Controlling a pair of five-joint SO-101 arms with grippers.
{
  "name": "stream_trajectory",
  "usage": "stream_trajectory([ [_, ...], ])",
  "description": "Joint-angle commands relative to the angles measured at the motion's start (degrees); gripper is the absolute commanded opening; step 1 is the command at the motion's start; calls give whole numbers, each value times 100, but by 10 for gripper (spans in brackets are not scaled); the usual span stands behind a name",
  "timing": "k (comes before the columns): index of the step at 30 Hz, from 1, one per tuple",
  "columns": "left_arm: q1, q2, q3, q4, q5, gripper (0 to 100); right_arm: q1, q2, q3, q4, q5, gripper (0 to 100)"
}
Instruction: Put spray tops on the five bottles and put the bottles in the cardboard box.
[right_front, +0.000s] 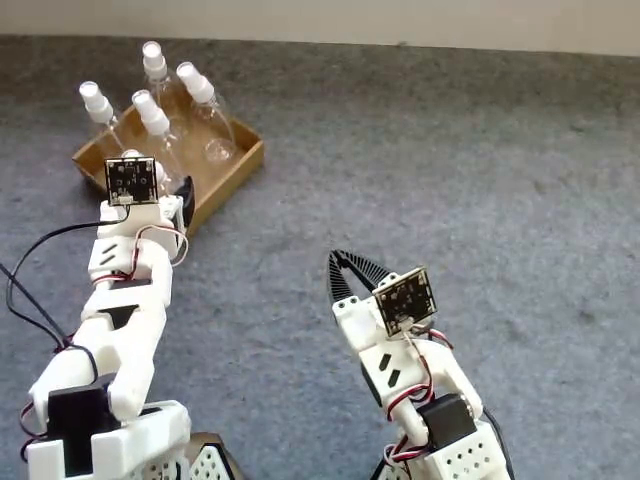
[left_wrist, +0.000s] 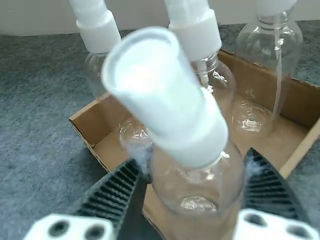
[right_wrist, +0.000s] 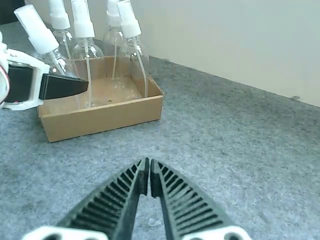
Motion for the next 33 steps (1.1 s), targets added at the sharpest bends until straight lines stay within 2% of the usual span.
stream_trajectory([
  [1, -92, -92, -13, -114, -44, 354, 75, -40, 725, -145, 9, 5],
  [8, -382, -92, 101, -141, -44, 369, 75, -40, 725, -136, 9, 5],
  [20, -391, -127, 242, -114, -70, 369, 75, -40, 725, -136, 9, 5],
  [26, -356, -1033, 699, -53, -70, 369, 75, -40, 725, -136, 26, 5],
  [29, -365, -1648, 866, 440, -70, 369, 75, -40, 725, -136, 26, 5],
  [33, -391, -2466, 840, 1705, -79, 369, 75, -40, 725, -136, 18, 5],
])
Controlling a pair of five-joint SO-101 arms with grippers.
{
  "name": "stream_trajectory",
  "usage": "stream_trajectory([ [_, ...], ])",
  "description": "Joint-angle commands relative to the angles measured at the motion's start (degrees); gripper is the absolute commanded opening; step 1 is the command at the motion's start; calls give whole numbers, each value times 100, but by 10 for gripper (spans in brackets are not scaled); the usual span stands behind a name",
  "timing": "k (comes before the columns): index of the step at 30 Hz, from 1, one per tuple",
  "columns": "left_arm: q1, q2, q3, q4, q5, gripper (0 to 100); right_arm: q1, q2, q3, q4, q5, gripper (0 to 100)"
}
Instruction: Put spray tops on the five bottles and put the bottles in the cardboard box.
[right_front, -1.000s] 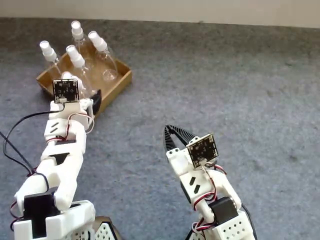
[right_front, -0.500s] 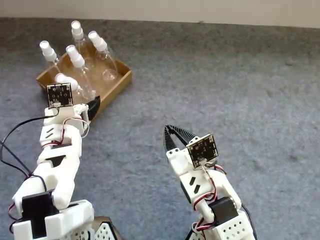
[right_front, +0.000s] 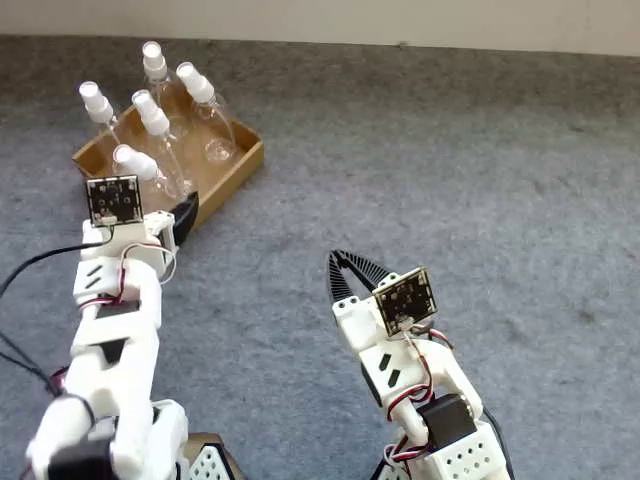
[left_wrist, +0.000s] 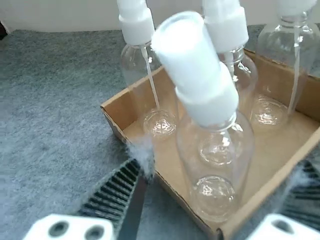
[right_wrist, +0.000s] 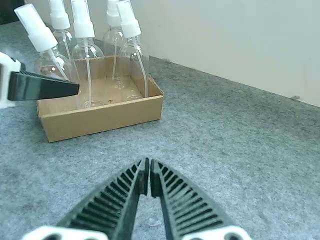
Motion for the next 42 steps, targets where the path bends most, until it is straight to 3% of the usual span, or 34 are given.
stream_trajectory([
  [1, -40, -1121, -22, 1354, -44, 369, 75, -40, 725, -136, 18, 5],
  [10, -4, -3477, -84, 4009, -26, 337, 75, -31, 725, -136, 18, 5],
  [17, 198, -4664, -1226, 6444, -18, 24, 75, -31, 725, -136, 9, 5],
  [19, 453, -4892, -1543, 6963, -18, 13, 75, -31, 725, -136, 9, 5],
  [28, 1666, -5121, -2633, 8519, -9, 6, 75, -31, 725, -136, 9, 5],
  [42, 1710, -5138, -3398, 9908, -9, 6, 84, -31, 725, -127, 9, 5],
])
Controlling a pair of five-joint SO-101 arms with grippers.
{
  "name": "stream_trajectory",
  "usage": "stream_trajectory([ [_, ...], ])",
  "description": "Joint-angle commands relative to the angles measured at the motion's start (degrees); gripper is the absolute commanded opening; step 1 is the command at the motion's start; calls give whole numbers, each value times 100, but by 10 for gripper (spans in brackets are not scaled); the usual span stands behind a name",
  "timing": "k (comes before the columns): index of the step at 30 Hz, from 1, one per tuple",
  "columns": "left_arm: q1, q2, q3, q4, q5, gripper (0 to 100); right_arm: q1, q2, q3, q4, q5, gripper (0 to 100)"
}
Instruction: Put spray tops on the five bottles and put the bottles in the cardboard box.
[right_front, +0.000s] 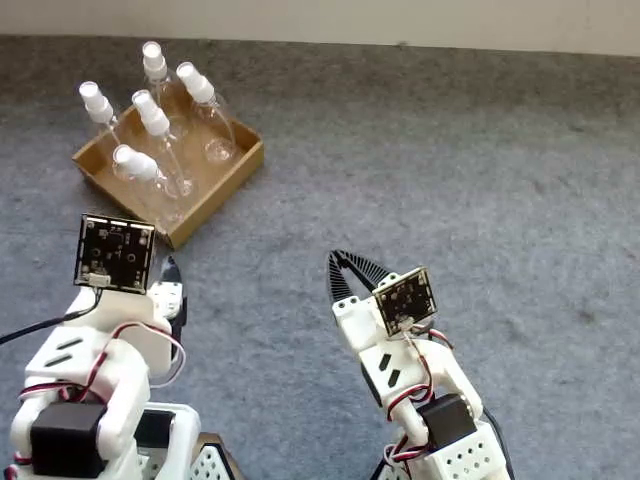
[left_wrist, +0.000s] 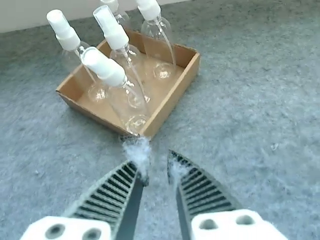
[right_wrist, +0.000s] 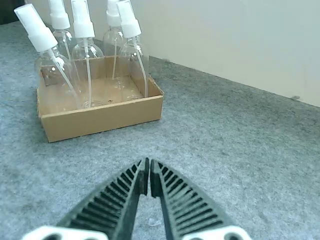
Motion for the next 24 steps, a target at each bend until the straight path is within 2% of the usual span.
stream_trajectory([
  [1, 92, -40, -338, 211, -9, 6, 84, -31, 725, -127, 9, 5],
  [11, 101, -1560, -92, 299, -9, 6, 84, -31, 725, -127, 9, 5],
  [24, 127, -2343, 1033, 369, -44, 6, 84, -31, 725, -127, 9, 5],
])
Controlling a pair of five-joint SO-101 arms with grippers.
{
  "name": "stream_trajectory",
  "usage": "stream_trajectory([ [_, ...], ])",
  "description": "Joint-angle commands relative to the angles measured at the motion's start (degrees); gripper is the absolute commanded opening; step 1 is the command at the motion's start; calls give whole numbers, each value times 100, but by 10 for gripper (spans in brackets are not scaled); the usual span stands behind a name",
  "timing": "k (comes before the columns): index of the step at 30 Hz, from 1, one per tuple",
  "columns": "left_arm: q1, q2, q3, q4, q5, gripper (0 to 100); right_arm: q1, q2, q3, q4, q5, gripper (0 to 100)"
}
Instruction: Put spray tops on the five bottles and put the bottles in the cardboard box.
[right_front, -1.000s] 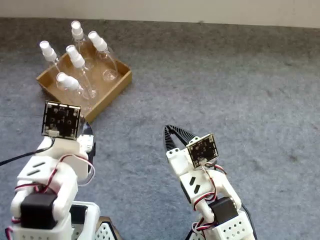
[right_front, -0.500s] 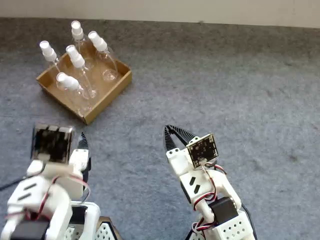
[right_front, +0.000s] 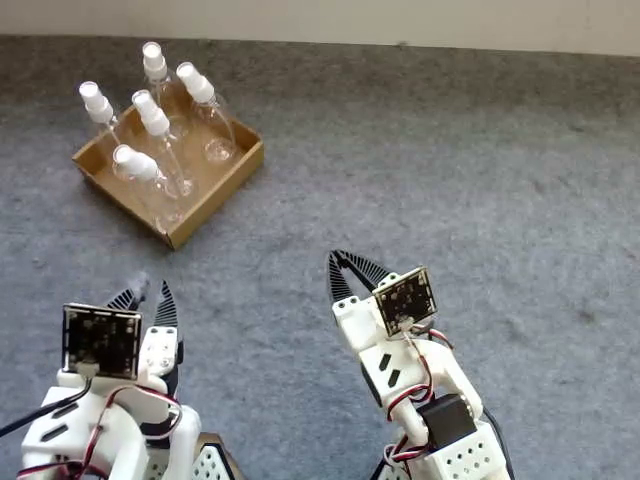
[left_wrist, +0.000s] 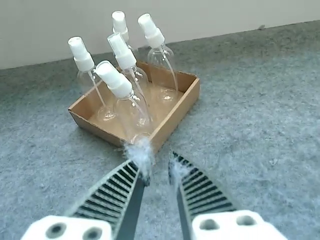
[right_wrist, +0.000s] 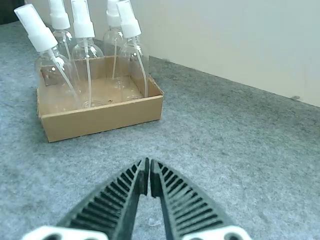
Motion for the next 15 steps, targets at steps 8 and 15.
stream_trajectory([
  [8, 92, -180, 1077, -237, -53, 6, 84, -31, 725, -127, 9, 5],
  [15, 92, -180, 2501, -1046, -53, 6, 84, -31, 725, -119, 9, 5],
])
